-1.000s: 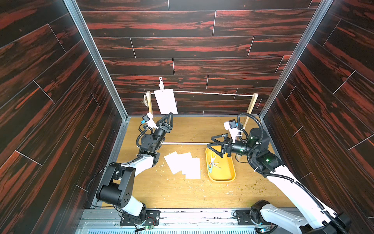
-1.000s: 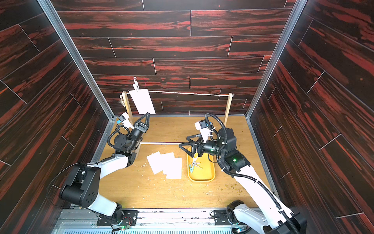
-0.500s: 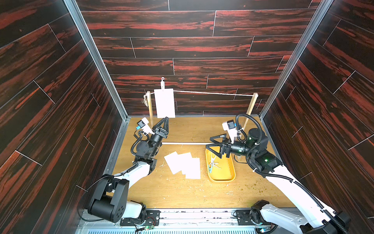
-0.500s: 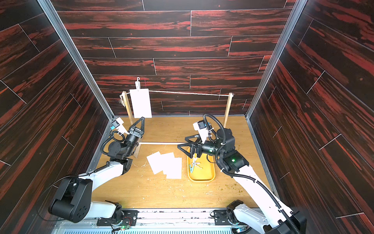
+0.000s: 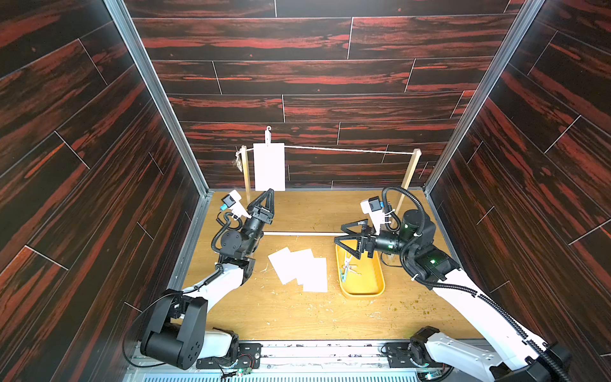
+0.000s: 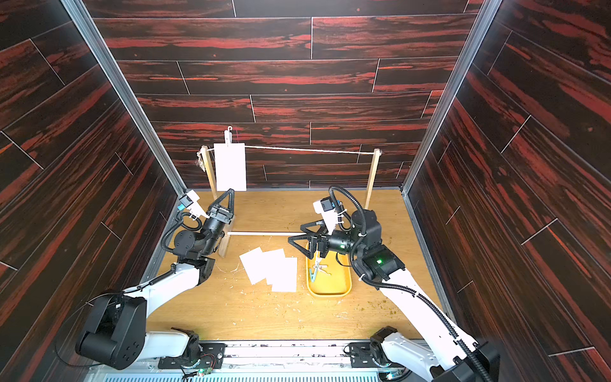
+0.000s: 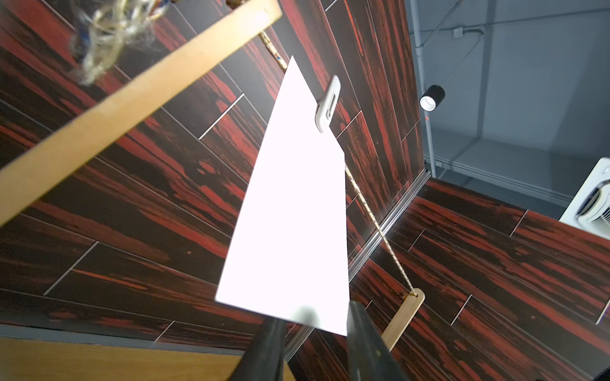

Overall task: Remove the postcards from the strings
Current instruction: Pinch the postcard on the clothesline.

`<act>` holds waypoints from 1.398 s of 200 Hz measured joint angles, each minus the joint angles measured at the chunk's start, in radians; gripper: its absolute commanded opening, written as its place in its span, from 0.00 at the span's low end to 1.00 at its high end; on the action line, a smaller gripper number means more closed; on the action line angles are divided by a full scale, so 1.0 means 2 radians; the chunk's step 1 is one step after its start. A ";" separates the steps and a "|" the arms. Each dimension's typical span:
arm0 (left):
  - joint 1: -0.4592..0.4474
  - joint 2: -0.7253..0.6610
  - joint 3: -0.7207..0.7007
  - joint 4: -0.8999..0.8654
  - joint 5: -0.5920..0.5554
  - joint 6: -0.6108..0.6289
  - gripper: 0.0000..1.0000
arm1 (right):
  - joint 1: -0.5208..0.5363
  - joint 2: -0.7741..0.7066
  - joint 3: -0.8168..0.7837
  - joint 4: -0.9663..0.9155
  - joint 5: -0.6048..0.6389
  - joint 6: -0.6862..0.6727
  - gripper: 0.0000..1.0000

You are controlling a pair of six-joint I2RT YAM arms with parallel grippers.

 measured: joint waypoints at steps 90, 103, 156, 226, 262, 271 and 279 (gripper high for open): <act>0.000 0.010 0.013 -0.009 -0.007 -0.005 0.00 | 0.009 0.017 0.013 -0.004 0.002 -0.009 0.96; 0.001 0.010 0.014 -0.013 -0.007 -0.004 0.00 | 0.009 0.019 0.018 -0.005 0.002 -0.011 0.96; 0.001 0.010 0.014 -0.064 -0.001 0.004 0.00 | 0.010 0.045 0.071 -0.024 0.006 -0.029 0.96; 0.001 0.001 0.014 -0.130 0.008 0.014 0.00 | 0.011 0.186 0.300 -0.074 0.007 -0.077 0.96; 0.004 -0.016 0.014 -0.141 0.008 0.016 0.00 | 0.011 0.290 0.465 -0.104 0.001 -0.090 0.97; 0.006 -0.020 0.014 -0.146 0.008 0.017 0.00 | 0.011 0.321 0.514 -0.116 -0.001 -0.092 0.97; 0.008 -0.023 0.014 -0.150 0.008 0.017 0.00 | 0.011 0.346 0.554 -0.125 -0.002 -0.093 0.98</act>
